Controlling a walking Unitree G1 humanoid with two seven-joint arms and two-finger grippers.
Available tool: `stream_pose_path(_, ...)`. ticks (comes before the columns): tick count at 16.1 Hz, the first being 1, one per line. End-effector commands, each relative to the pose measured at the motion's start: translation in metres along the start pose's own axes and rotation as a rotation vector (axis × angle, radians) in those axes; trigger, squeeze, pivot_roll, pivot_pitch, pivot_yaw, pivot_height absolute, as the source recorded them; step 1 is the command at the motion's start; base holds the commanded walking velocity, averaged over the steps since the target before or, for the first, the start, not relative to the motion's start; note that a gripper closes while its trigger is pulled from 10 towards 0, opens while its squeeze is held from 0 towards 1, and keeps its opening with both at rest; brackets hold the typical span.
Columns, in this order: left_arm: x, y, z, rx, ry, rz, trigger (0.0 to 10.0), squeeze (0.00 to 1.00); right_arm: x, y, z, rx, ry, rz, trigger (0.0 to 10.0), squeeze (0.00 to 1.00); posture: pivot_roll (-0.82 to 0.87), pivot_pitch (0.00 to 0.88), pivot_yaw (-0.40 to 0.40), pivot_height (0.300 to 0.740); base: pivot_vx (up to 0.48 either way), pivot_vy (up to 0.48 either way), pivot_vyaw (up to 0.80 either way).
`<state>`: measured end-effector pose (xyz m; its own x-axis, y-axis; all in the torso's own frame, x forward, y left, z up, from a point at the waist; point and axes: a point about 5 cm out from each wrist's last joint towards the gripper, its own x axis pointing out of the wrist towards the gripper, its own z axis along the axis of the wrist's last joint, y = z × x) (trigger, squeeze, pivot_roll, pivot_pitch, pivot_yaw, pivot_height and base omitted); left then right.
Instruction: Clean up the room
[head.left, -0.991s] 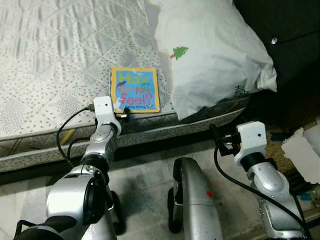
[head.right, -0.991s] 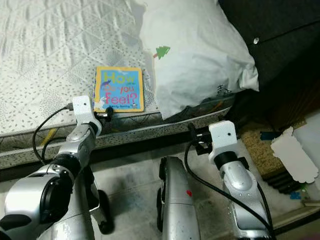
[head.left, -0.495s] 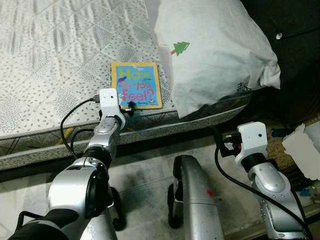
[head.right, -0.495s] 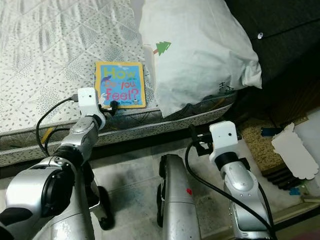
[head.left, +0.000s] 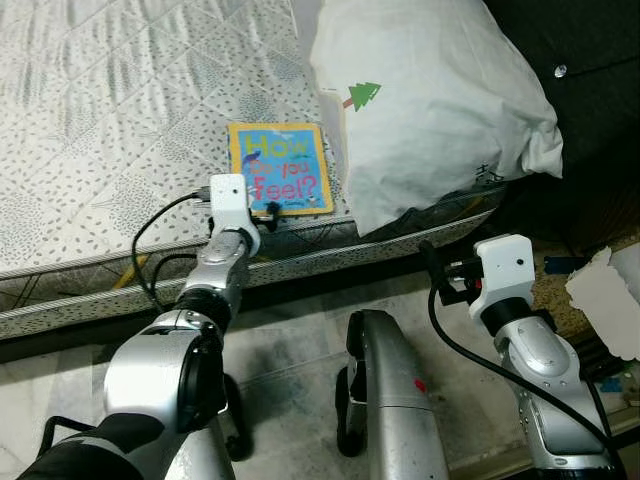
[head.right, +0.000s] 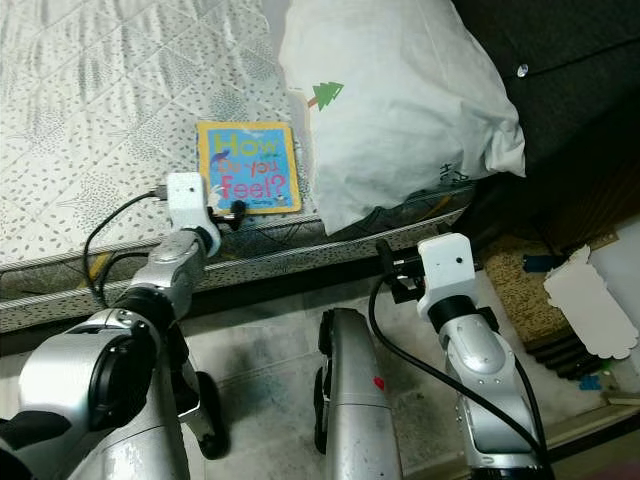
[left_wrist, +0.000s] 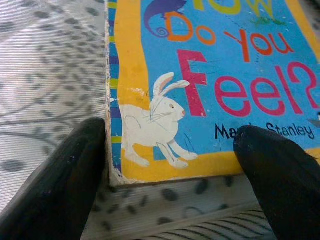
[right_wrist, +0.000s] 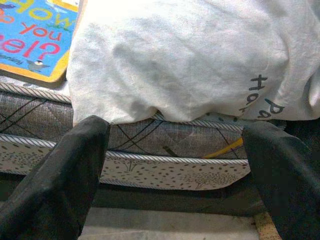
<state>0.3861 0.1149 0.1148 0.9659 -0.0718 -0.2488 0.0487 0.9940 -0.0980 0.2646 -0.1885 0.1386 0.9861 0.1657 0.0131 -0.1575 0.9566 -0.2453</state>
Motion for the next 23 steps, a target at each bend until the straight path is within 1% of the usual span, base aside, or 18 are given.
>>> stream_pose_path(1, -0.001, -0.01, -0.009, 0.022, 0.045, -0.038, 10.0, 0.0, -0.003, -0.004, -0.005, 0.003, 0.019, -0.021, 10.0, 0.0, -0.28, 0.313, -0.089, 0.553, 0.0, 0.0, 0.0)
stream_pose_path(6, -0.002, -0.012, -0.012, 0.023, 0.049, -0.048, 10.0, 0.0, 0.0, -0.003, -0.004, 0.006, 0.012, -0.022, 10.0, 0.0, -0.27, 0.3, -0.081, 0.553, 0.0, 0.0, 0.0)
stream_pose_path(9, -0.004, -0.006, -0.019, 0.002, 0.048, -0.042, 10.0, 0.0, 0.003, -0.001, -0.005, 0.015, 0.005, -0.021, 10.0, 0.0, -0.25, 0.291, -0.074, 0.553, 0.0, 0.0, 0.0)
stream_pose_path(11, -0.007, 0.004, -0.025, -0.012, 0.032, -0.023, 10.0, 0.0, 0.007, 0.004, -0.005, 0.03, -0.003, -0.016, 10.0, 0.0, -0.23, 0.28, -0.068, 0.553, 0.0, 0.0, 0.0)
stream_pose_path(13, -0.008, 0.011, -0.024, -0.002, 0.0, -0.007, 10.0, 0.0, 0.011, 0.006, -0.006, 0.036, -0.01, -0.013, 10.0, 0.0, -0.21, 0.27, -0.062, 0.553, 0.0, 0.0, 0.0)
stream_pose_path(14, -0.01, 0.018, -0.023, -0.004, -0.034, 0.009, 10.0, 0.0, 0.015, 0.008, -0.006, 0.047, -0.017, -0.015, 10.0, 0.0, -0.19, 0.257, -0.052, 0.553, 0.0, 0.0, 0.0)
stream_pose_path(15, -0.011, 0.022, -0.022, 0.001, -0.051, 0.02, 10.0, 0.0, 0.017, 0.009, -0.006, 0.053, -0.021, -0.016, 10.0, 0.0, -0.18, 0.251, -0.047, 0.553, 0.0, 0.0, 0.0)
stream_pose_path(16, -0.014, 0.028, -0.023, -0.006, -0.09, 0.027, 10.0, 0.0, 0.023, 0.015, -0.005, 0.075, -0.038, -0.016, 10.0, 0.0, -0.15, 0.233, -0.033, 0.553, 0.0, 0.0, 0.0)
stream_pose_path(17, -0.017, 0.032, -0.024, 0.002, -0.109, 0.03, 10.0, 0.0, 0.026, 0.018, -0.004, 0.086, -0.046, -0.014, 10.0, 0.0, -0.13, 0.22, -0.025, 0.553, 0.0, 0.0, 0.0)
stream_pose_path(18, -0.023, 0.037, -0.024, 0.029, -0.159, 0.035, 10.0, 0.0, 0.03, 0.023, -0.004, 0.106, -0.059, -0.011, 10.0, 0.0, -0.12, 0.205, -0.015, 0.553, 0.0, 0.0, 0.0)
stream_pose_path(19, -0.03, 0.041, -0.022, 0.076, -0.206, 0.044, 10.0, 0.0, 0.034, 0.027, -0.003, 0.118, -0.068, -0.01, 10.0, 0.0, -0.09, 0.185, -0.005, 0.553, 0.0, 0.0, 0.0)
stream_pose_path(20, -0.038, 0.045, -0.02, 0.09, -0.244, 0.058, 10.0, 0.0, 0.04, 0.031, -0.001, 0.135, -0.082, -0.011, 10.0, 0.0, -0.07, 0.166, 0.006, 0.553, 0.0, 0.0, 0.0)
stream_pose_path(21, -0.041, 0.049, -0.019, 0.082, -0.25, 0.065, 10.0, 0.0, 0.046, 0.033, 0.0, 0.142, -0.09, -0.011, 10.0, 0.0, -0.05, 0.148, 0.013, 0.553, 0.0, 0.0, 0.0)
stream_pose_path(23, -0.053, 0.056, -0.012, 0.094, -0.297, 0.092, 10.0, 0.0, 0.057, 0.037, 0.003, 0.176, -0.117, -0.014, 10.0, 0.0, -0.03, 0.105, 0.031, 0.553, 0.0, 0.0, 0.0)
